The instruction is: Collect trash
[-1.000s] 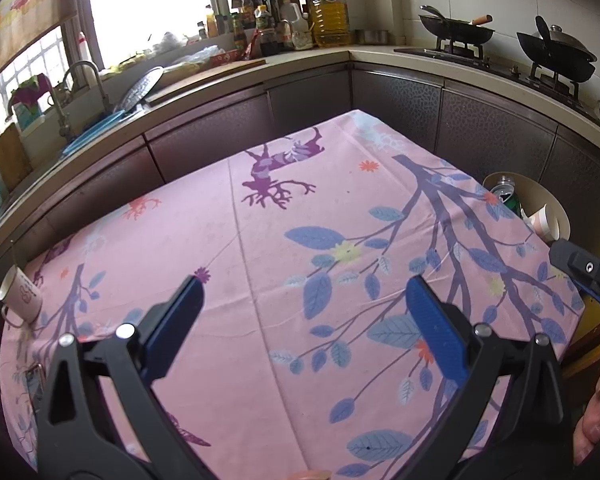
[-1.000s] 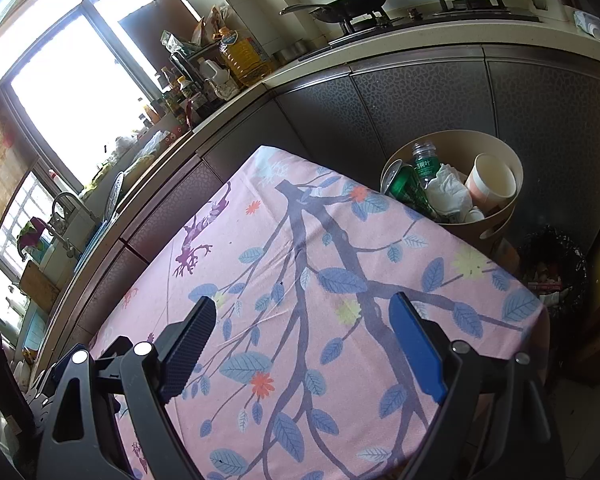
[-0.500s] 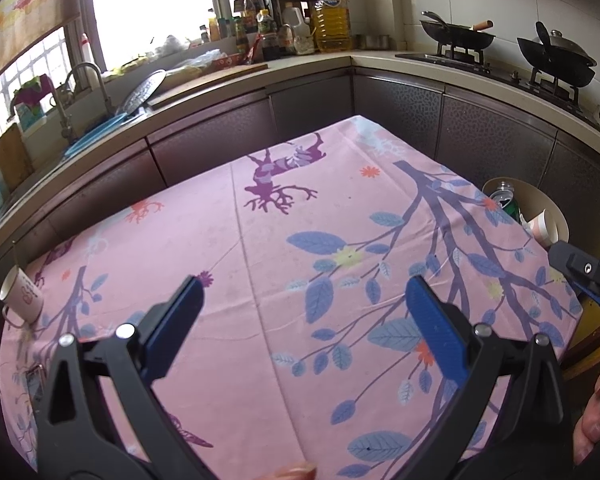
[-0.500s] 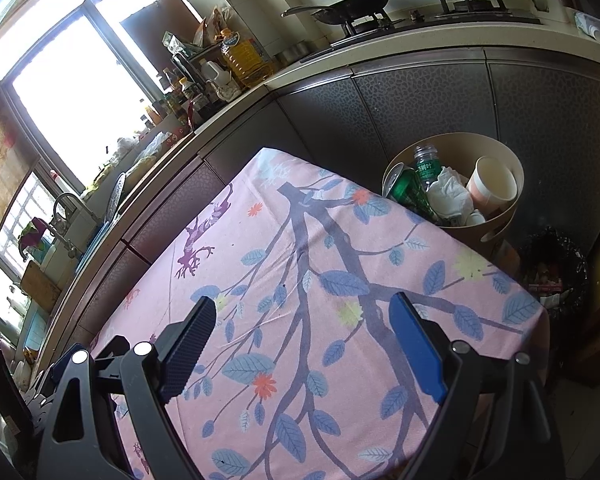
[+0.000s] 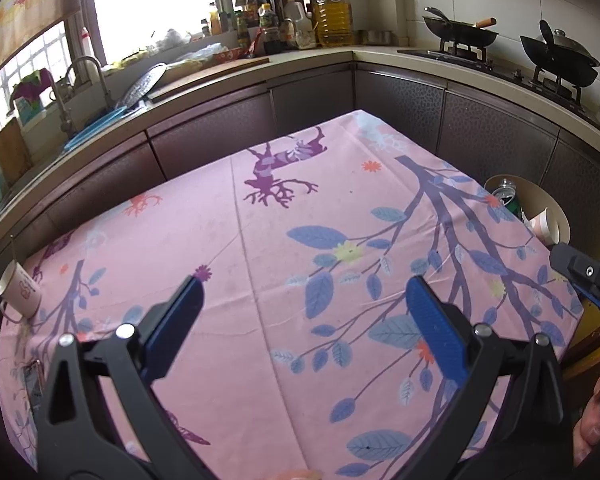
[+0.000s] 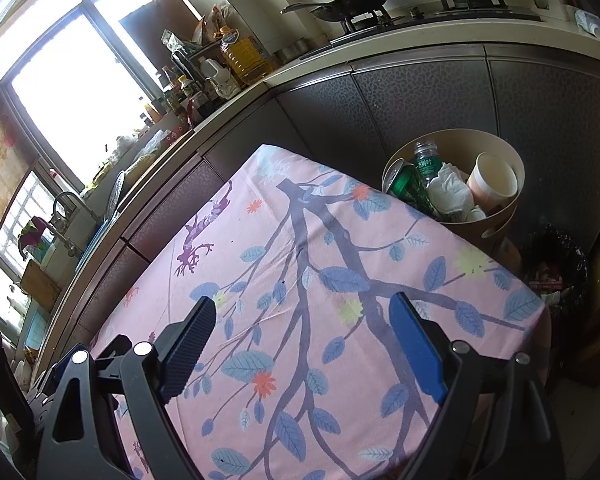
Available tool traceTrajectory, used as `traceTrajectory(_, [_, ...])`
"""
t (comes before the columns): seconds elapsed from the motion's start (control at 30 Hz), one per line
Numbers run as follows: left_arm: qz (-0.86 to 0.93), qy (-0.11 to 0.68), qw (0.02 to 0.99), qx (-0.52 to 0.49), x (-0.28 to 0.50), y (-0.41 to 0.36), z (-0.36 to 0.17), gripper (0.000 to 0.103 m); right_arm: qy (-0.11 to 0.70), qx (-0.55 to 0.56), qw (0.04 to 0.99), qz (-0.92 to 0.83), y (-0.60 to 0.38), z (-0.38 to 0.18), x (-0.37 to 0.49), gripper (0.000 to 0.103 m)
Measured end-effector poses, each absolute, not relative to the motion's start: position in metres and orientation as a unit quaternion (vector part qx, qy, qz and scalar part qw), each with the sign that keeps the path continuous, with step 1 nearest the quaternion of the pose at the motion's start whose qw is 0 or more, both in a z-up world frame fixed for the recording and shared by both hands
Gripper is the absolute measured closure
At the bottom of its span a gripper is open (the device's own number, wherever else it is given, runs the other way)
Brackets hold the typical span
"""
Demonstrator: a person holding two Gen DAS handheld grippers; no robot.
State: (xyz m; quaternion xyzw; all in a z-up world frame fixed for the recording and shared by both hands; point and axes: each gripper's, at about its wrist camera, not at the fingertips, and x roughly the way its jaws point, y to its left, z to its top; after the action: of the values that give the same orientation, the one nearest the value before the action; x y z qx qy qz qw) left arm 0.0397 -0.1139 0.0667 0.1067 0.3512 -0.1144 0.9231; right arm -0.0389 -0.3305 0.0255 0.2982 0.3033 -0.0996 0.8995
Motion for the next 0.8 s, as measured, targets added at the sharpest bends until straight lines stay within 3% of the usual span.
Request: traceTrajectory(0.8, [-0.120, 0.357, 0.919, 0.118, 0.0385, -0.1206, 0.0617, 0.006, 0.304, 0.298, 0.899, -0.099, -0.3308, 0.0253, -0.0390, 0.018])
